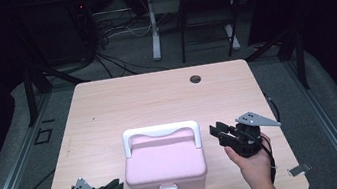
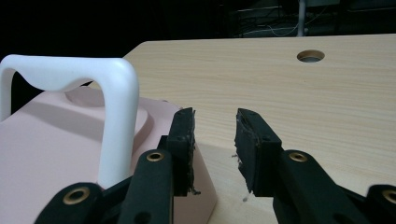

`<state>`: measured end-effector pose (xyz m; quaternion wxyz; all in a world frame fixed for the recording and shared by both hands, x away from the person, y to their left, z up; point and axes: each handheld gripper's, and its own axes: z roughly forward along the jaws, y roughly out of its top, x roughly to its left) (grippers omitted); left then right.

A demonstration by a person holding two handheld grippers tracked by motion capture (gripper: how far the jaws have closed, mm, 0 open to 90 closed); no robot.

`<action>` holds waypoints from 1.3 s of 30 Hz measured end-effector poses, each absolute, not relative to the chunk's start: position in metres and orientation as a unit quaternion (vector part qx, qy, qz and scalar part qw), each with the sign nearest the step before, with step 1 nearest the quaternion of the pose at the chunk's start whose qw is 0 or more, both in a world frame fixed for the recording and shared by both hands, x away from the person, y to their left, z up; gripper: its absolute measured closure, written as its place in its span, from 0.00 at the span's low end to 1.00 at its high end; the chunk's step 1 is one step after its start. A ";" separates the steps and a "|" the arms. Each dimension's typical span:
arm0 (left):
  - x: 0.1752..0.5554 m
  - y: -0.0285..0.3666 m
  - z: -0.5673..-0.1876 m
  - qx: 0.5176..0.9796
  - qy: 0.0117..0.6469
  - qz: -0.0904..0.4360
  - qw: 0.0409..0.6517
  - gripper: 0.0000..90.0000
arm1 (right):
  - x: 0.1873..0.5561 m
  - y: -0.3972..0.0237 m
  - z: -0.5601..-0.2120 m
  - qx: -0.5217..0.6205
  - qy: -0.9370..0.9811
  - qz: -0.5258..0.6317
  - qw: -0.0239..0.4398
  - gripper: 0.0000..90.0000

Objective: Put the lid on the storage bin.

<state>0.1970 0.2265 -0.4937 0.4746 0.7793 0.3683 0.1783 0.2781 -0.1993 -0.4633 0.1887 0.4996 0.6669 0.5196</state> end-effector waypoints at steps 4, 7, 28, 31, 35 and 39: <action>0.200 0.226 -0.494 0.778 0.367 0.180 0.478 0.83 | 0.278 -0.199 -0.464 0.500 0.667 0.519 0.187 0.75; 0.203 0.226 -0.494 0.775 0.370 0.179 0.480 0.81 | 0.279 -0.199 -0.464 0.500 0.667 0.519 0.188 0.75; 0.238 0.234 -0.497 0.754 0.411 0.172 0.483 0.69 | 0.279 -0.203 -0.465 0.504 0.662 0.521 0.189 0.75; 0.244 0.234 -0.497 0.748 0.416 0.176 0.486 0.69 | 0.279 -0.204 -0.465 0.504 0.662 0.522 0.189 0.74; 0.251 0.235 -0.495 0.746 0.422 0.177 0.483 0.69 | 0.279 -0.205 -0.466 0.504 0.663 0.520 0.190 0.74; 0.259 0.235 -0.493 0.743 0.425 0.180 0.485 0.69 | 0.279 -0.207 -0.466 0.506 0.659 0.522 0.191 0.74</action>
